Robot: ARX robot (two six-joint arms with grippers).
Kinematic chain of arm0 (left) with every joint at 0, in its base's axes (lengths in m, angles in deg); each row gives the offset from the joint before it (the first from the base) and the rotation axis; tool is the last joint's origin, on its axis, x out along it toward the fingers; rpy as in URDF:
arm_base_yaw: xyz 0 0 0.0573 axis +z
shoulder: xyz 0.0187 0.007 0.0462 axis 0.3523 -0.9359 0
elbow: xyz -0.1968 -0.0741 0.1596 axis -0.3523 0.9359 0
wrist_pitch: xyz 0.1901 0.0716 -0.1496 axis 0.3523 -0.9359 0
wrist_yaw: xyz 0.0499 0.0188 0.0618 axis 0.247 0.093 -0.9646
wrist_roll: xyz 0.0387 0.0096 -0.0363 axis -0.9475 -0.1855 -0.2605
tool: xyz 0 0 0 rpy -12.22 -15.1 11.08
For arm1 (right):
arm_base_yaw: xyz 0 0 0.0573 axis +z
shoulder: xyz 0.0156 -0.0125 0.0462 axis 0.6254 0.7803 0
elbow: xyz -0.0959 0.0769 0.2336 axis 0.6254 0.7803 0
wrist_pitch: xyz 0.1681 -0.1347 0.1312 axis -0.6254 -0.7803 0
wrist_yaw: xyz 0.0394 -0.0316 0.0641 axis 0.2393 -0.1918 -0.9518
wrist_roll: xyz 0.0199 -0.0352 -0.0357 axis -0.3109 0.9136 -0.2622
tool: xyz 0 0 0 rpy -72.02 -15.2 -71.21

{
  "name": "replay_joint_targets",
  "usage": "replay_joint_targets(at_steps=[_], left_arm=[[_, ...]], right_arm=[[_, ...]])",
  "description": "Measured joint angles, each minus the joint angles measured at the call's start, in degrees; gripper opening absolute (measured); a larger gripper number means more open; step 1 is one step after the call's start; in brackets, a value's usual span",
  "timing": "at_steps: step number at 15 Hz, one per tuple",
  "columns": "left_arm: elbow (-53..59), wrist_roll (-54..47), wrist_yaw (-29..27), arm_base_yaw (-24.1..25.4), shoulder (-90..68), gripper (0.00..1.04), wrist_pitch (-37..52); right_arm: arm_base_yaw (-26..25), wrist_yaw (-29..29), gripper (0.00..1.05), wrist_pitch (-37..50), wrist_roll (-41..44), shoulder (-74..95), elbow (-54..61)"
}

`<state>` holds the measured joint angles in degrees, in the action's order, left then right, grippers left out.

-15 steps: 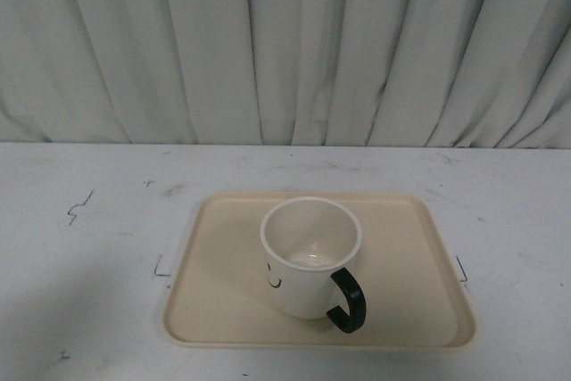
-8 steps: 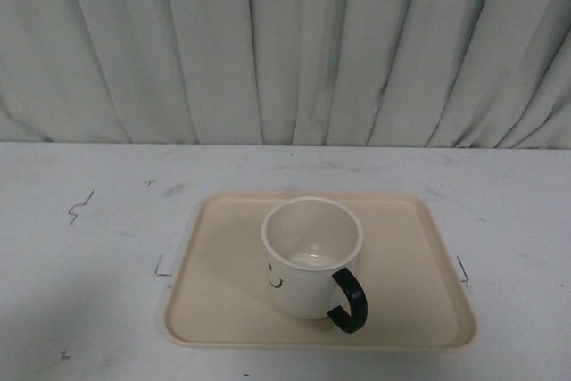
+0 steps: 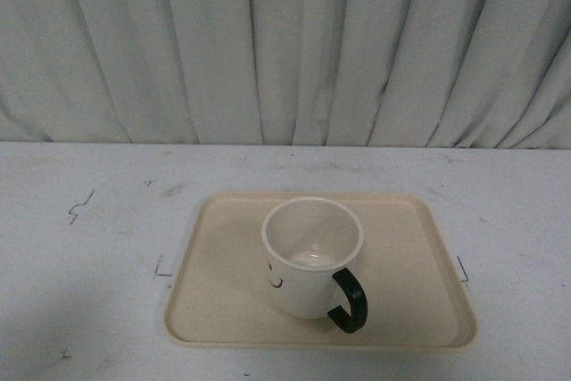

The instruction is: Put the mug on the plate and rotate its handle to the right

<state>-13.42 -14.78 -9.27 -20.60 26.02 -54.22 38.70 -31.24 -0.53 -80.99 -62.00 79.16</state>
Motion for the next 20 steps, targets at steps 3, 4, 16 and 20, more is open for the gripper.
replay_joint_targets(at_steps=[3, 4, 16, 20], left_arm=[[0.0, 0.0, 0.1, 0.0, 9.0, 0.02, -12.0], [-0.3, 0.0, 0.1, 0.0, 10.7, 0.02, -10.4], [0.0, 0.0, 0.0, -0.1, 10.7, 1.00, -11.4], [0.0, 0.0, 0.1, -0.1, 10.7, 0.98, -11.4]], right_arm=[[0.0, 0.0, 0.98, 0.0, 0.0, 0.0, 0.0], [0.0, 0.0, 0.98, 0.0, 0.0, 0.0, 0.0], [-1.3, -26.3, 0.98, -4.3, 23.1, 58.1, -27.0], [4.7, -22.5, 0.98, -7.3, 20.9, 75.1, -38.2]])
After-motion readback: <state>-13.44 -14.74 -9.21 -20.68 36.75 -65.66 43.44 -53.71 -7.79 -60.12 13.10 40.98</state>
